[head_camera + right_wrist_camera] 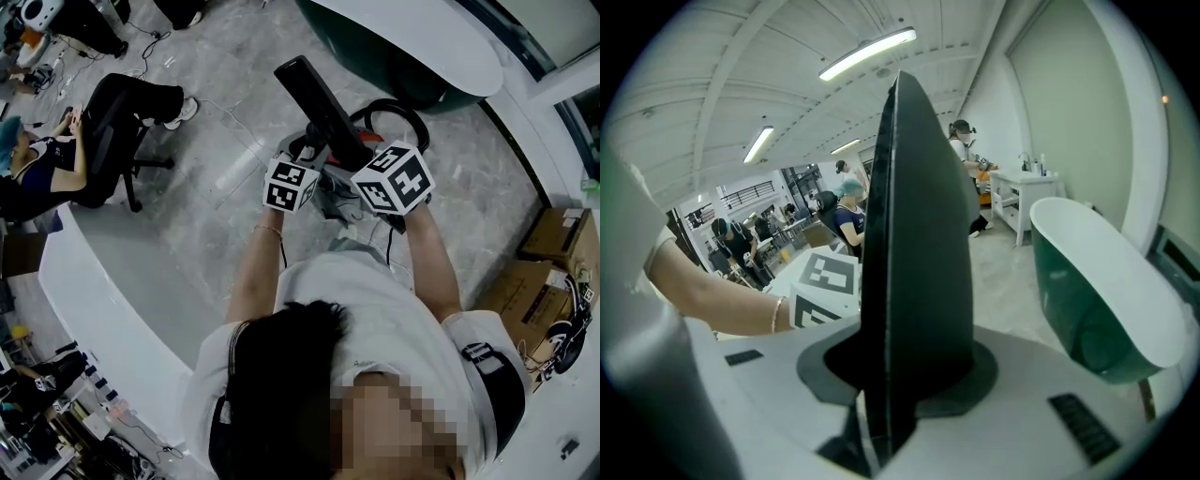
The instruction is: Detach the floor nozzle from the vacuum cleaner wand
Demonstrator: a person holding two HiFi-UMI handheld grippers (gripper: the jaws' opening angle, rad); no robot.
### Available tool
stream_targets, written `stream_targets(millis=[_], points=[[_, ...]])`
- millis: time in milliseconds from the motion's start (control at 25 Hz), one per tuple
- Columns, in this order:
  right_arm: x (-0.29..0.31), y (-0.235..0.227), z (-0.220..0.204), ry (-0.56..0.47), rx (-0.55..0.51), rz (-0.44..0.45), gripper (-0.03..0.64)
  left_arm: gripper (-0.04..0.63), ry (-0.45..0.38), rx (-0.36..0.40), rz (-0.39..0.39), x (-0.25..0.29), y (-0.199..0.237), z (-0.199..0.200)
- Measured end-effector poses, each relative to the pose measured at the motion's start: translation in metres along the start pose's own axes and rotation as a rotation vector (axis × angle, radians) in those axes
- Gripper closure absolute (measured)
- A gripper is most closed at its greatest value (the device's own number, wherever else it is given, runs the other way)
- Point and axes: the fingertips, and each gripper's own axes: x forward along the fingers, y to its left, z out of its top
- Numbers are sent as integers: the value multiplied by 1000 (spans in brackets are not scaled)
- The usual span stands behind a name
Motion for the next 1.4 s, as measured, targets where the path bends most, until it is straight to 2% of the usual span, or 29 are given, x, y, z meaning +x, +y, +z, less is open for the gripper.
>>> stream_targets(millis=[320,760,1080,1240,1400], points=[[-7,5,-1,6,105,15,503,443,-5,27,-7,3,-4,3],[-8,11,-1,-40,194,110,515,443,-21,29,-18,3,-5,2],[-12,10,4,-38,213,62,515,443,-26,26,-27,6,-6,6],[-11,10,5,-27,211,35,514,443,-19,39,-57,7,-7,5],[-13,9,4,-29,226,37,514,443,-25,39,-70,9,-11,6]])
